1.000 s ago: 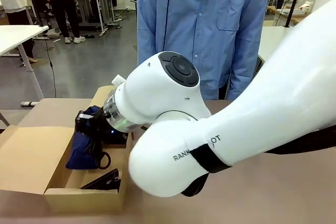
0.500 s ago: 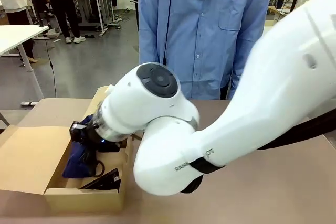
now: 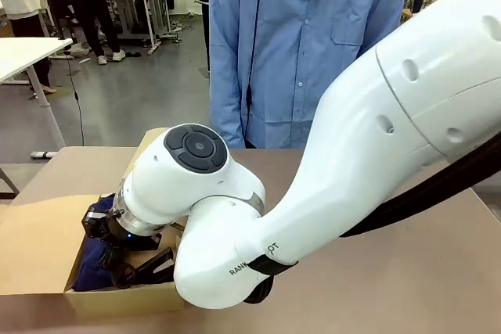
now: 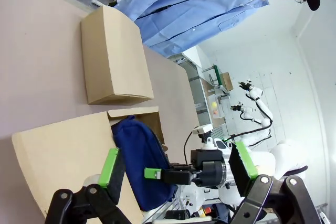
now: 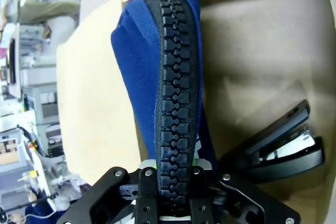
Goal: Place items inside the box.
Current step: Pick up a Pencil pouch or Stapler and place it inside the Mailer Box closest to the robot.
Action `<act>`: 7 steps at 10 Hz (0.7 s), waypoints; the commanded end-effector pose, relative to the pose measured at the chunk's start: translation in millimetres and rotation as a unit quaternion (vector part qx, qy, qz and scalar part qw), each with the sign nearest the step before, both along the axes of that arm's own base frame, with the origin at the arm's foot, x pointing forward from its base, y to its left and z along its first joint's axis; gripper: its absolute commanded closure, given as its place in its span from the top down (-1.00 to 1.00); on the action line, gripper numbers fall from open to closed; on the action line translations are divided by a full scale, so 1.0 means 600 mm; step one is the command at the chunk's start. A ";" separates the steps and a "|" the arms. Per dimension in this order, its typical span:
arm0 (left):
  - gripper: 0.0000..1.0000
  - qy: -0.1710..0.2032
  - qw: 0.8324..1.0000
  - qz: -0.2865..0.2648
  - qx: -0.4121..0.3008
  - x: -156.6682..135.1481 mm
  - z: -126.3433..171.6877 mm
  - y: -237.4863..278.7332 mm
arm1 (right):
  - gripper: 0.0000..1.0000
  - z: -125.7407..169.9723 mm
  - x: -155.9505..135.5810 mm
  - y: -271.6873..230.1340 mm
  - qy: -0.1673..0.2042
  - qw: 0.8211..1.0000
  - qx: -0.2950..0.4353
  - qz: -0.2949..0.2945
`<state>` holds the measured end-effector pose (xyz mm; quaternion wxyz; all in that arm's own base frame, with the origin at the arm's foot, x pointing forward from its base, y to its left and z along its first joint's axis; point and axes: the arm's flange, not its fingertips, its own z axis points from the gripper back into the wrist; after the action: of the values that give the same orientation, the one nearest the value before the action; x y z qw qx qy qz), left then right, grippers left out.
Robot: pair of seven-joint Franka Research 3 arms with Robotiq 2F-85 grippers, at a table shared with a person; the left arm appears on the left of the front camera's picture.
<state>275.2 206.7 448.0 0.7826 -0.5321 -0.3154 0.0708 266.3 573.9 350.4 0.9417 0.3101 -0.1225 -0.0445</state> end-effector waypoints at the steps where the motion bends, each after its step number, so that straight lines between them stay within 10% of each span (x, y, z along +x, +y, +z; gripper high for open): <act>1: 1.00 -0.016 1.000 0.001 -0.007 -0.003 -0.002 -0.006 | -0.86 -0.014 -0.004 0.009 0.006 0.999 -0.005 -0.031; 7: 1.00 -0.016 1.000 0.001 -0.007 -0.003 -0.002 -0.006 | -0.86 -0.006 0.004 -0.006 0.026 0.998 -0.046 -0.034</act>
<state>275.2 206.7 448.0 0.7826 -0.5321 -0.3154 0.0708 271.7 568.8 339.5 0.9525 0.2694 -0.1222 -0.0720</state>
